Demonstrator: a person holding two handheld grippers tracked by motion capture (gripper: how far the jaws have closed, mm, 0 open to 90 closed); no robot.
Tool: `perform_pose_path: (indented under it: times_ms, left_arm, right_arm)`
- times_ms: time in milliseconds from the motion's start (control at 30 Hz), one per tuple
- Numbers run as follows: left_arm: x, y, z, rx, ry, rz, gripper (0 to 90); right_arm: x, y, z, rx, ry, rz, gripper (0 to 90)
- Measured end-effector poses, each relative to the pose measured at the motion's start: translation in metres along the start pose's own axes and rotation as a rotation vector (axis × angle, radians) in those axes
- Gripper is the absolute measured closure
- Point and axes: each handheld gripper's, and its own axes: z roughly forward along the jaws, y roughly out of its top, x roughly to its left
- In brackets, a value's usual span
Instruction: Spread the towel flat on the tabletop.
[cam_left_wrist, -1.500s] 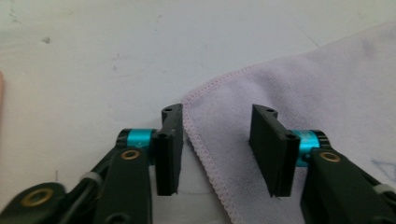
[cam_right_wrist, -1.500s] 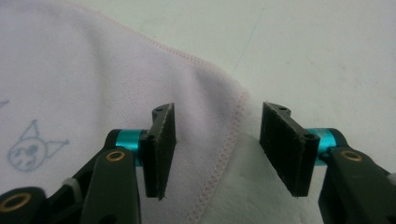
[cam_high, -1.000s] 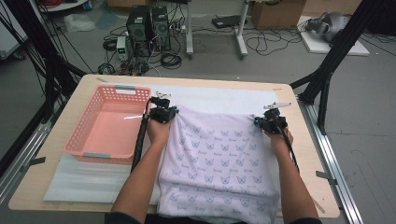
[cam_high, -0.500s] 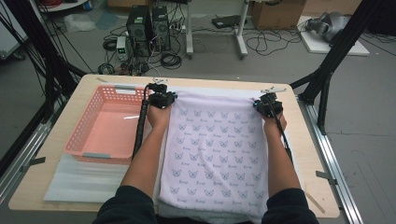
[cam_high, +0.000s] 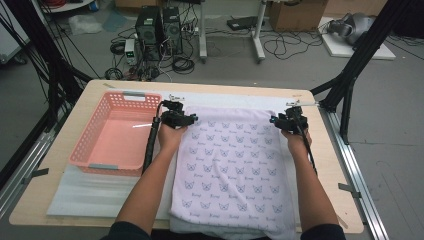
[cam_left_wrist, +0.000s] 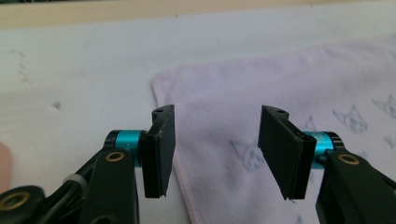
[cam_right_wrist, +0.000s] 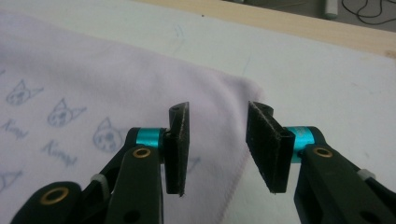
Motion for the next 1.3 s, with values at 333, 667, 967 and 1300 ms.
perform_pose_path:
  times_ms: [333,667,967,1300]
  left_arm:
    - [-0.023,-0.011,-0.022,0.000,-0.016,0.108,44.7]
    - [-0.036,-0.028,-0.050,-0.029,-0.079,0.111,44.7]
    - [-0.044,-0.072,-0.082,0.026,-0.098,0.143,43.9]
    - [-0.046,-0.121,-0.112,0.046,-0.194,0.104,43.6]
  right_arm:
    - [0.001,-0.033,-0.038,0.037,0.070,-0.009,55.5]
    - [0.010,-0.059,-0.072,0.014,0.111,-0.037,55.8]
    - [0.031,-0.090,-0.095,0.025,0.170,-0.061,55.2]
    - [0.060,-0.130,-0.132,0.105,0.184,-0.098,52.2]
